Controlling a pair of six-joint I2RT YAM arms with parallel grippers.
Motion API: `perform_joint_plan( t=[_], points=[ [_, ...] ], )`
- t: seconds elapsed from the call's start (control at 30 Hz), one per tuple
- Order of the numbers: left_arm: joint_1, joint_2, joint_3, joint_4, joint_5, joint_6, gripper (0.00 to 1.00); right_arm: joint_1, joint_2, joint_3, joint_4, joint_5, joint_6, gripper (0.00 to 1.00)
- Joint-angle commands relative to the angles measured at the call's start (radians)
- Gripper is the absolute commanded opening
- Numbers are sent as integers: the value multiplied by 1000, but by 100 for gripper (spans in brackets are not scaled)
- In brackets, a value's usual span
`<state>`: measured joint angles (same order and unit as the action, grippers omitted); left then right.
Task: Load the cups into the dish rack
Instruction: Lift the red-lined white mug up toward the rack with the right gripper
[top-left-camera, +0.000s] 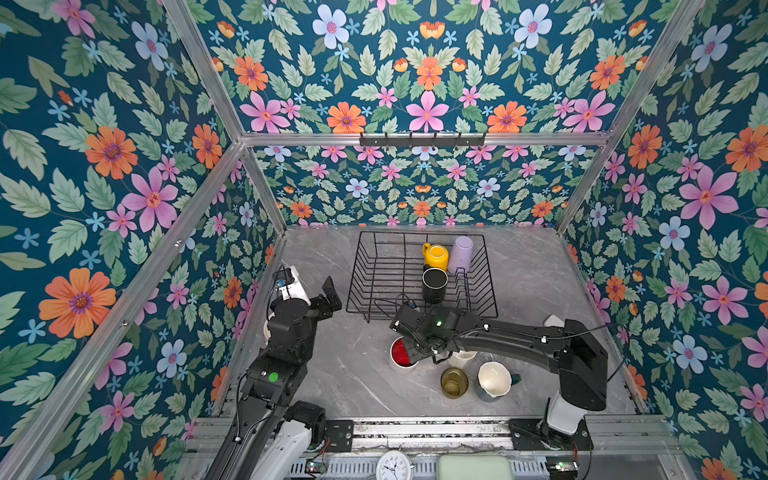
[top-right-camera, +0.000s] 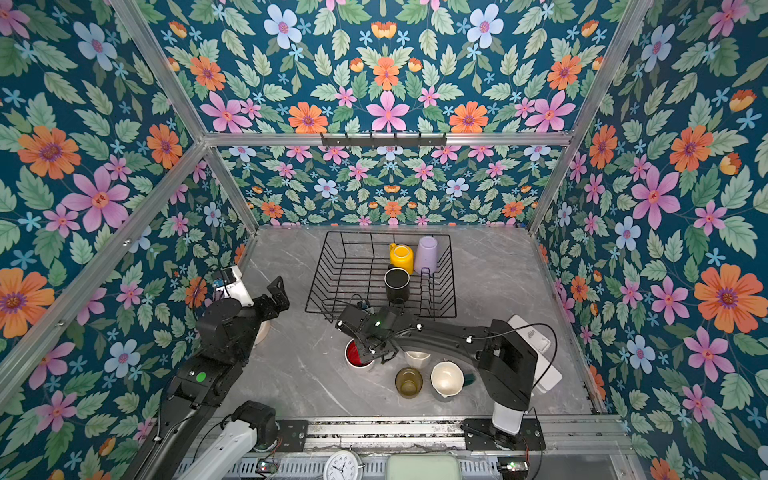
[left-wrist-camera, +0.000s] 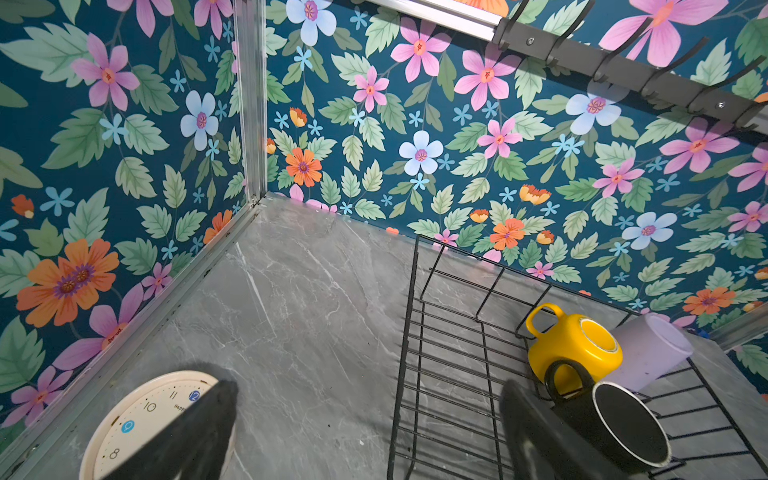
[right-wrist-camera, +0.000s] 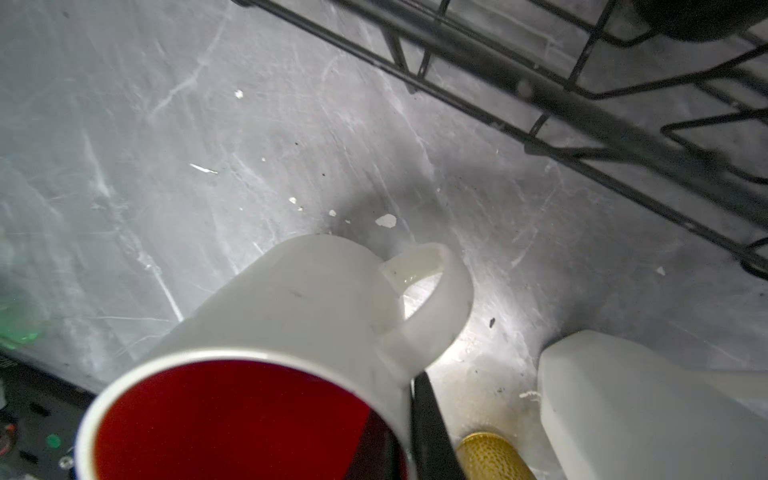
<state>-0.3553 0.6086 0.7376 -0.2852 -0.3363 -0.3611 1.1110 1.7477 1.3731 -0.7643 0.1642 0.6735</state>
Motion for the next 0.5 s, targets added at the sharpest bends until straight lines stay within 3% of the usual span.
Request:
perform_joint_plan(
  t=[0.0, 0.2, 0.47],
  points=[
    [0, 10, 6, 15, 38, -21, 100, 0, -137, -40, 67, -26, -58, 0],
    [2, 40, 35, 20, 127, -56, 100, -27, -285, -65, 110, -54, -104, 0],
    [7, 68, 48, 39, 263, -99, 100, -203, -485, -215, 303, -224, -78, 0]
  ],
)
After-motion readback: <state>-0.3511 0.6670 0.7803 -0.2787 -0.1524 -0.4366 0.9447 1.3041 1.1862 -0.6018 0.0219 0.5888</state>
